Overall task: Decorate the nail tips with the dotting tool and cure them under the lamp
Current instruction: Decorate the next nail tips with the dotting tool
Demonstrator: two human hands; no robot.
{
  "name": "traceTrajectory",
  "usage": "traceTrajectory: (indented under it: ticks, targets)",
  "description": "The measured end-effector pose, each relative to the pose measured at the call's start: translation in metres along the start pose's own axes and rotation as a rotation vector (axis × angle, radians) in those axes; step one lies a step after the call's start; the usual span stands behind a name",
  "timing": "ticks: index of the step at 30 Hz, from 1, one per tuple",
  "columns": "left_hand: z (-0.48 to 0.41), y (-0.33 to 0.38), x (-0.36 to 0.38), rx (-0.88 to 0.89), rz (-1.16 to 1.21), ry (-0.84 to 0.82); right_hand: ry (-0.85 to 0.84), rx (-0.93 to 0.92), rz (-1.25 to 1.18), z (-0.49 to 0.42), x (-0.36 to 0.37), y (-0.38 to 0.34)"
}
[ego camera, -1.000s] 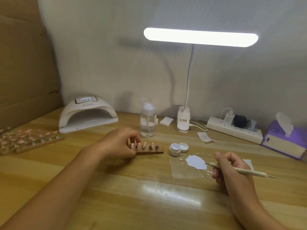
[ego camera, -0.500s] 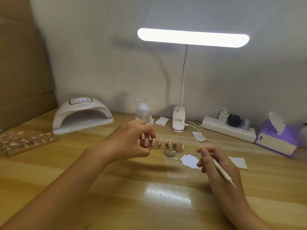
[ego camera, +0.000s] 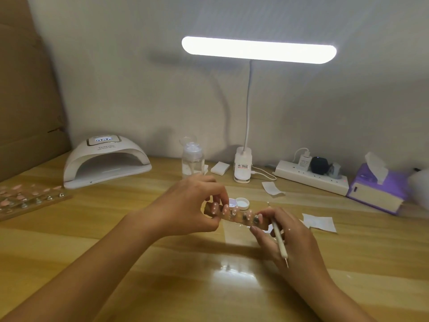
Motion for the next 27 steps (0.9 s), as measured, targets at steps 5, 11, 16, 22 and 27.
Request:
traceTrajectory:
  ticks: [5, 11, 16, 22, 27]
  targets:
    - [-0.001, -0.004, 0.004, -0.032, 0.191, -0.062, 0.025, -0.024, -0.109, -0.002, -0.002, 0.001]
    - [-0.001, 0.010, 0.000, 0.071, 0.226, 0.053, 0.039, -0.043, -0.098, -0.001, -0.004, -0.002]
    - [0.000, 0.015, -0.004, 0.096, 0.176, 0.166, 0.063, -0.040, -0.123, -0.001, -0.006, -0.002]
    - [0.000, 0.018, -0.005, 0.114, 0.172, 0.179, 0.066, -0.023, -0.122, -0.001, -0.007, 0.000]
    - [0.000, 0.019, -0.004, 0.127, 0.155, 0.175, 0.064, -0.022, -0.126, -0.001, -0.005, 0.000]
Point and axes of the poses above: each hand's wrist, its own z-axis away from the middle knuckle, its own x-axis out of the palm, y = z × x, the point moved 8 cm from there along -z, towards the middle knuckle, and after that the axes turned 7 degrees about -y, right-handed, at the moved point
